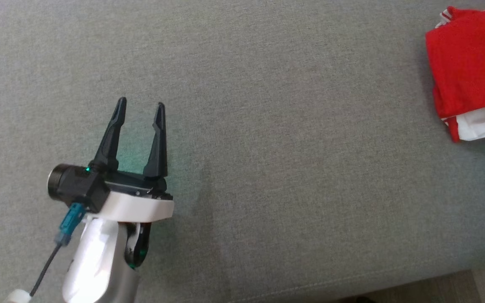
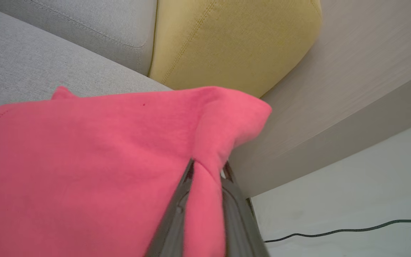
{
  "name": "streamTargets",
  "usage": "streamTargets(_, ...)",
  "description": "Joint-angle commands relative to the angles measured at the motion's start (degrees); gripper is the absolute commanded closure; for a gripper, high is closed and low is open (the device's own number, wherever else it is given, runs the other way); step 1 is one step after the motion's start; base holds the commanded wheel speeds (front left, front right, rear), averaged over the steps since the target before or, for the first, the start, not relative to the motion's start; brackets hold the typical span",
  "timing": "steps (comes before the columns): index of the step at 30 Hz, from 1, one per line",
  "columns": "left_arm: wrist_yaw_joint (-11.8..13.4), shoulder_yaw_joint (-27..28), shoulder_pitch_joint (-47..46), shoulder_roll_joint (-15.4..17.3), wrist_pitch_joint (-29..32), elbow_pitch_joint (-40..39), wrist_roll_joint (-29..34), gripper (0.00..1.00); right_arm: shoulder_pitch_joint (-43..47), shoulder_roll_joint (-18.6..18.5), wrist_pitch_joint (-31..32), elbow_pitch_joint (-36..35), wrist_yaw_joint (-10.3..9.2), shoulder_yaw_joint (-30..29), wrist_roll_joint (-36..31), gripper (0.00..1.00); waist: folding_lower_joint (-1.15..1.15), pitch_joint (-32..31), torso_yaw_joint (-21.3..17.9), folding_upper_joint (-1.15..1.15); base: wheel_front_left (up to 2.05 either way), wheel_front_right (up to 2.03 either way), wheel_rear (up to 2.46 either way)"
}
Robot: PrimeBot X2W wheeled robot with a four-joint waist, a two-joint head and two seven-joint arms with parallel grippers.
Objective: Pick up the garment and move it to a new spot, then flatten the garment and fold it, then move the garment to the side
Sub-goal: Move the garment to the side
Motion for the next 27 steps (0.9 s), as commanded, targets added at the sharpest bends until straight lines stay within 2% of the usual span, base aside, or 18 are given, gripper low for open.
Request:
streamTargets(1,0.0,1.7,-1.5,0.6,-0.3,-1.6,0.7,0.00,-0.7,-1.1,-0.5,-2.0,-0.05,-0.8,-0.5,0.38,0.00,-0.2,0.1,0.00,0.00,0.00,0.00)
streamTargets(2,-0.1,1.8,-1.4,0.5,-0.3,-1.5,0.7,0.00,-0.5,-0.6,-0.4,-2.1,-0.05,-1.2,-0.6,0.35,0.00,-0.4,0.1,0.00,0.00,0.00,0.00)
streamTargets(3,-0.1,1.8,-1.3,0.5,-0.3,-1.4,0.7,0.00,-0.3,-0.3,-0.5,-2.4,-0.05,-1.4,-0.5,0.12,0.00,-0.7,0.2,0.00,0.00,0.00,0.00)
streamTargets(4,-0.1,1.9,-1.2,0.5,-0.3,-1.3,0.7,0.00,-0.2,-0.1,-0.5,-2.9,-0.05,-1.7,-0.8,0.00,0.00,-1.0,0.2,0.00,0.00,0.00,0.00)
streamTargets(10,-0.2,2.1,-0.4,0.4,-0.3,-1.0,0.3,0.00,0.3,2.3,-0.5,-6.1,-0.05,-1.9,-2.1,0.00,0.00,-3.3,0.7,0.00,0.00,0.00,0.00)
streamTargets(15,-0.1,2.8,0.9,0.3,-0.3,-1.0,-0.1,0.00,0.5,7.2,-1.0,-11.4,-0.05,0.5,-2.2,0.00,0.00,-6.7,1.2,0.00,0.00,0.00,0.00)
streamTargets(21,0.3,3.9,3.1,0.3,-0.3,-1.7,-0.3,0.00,1.5,16.8,-3.5,-17.7,-0.05,3.8,0.6,0.00,0.00,-10.5,2.0,0.00,0.00,0.00,0.00)
streamTargets(25,0.5,4.5,4.5,0.2,-0.3,-2.2,-0.6,0.00,3.0,26.8,-7.4,-19.4,-0.05,1.2,4.6,0.00,0.00,-12.6,3.0,0.00,0.00,0.00,0.00)
streamTargets(27,0.8,4.4,5.4,0.2,-0.3,-2.3,-1.0,0.00,4.7,29.8,-9.8,-18.7,-0.05,1.3,5.7,0.00,0.00,-13.5,3.5,0.00,0.00,0.00,0.00)
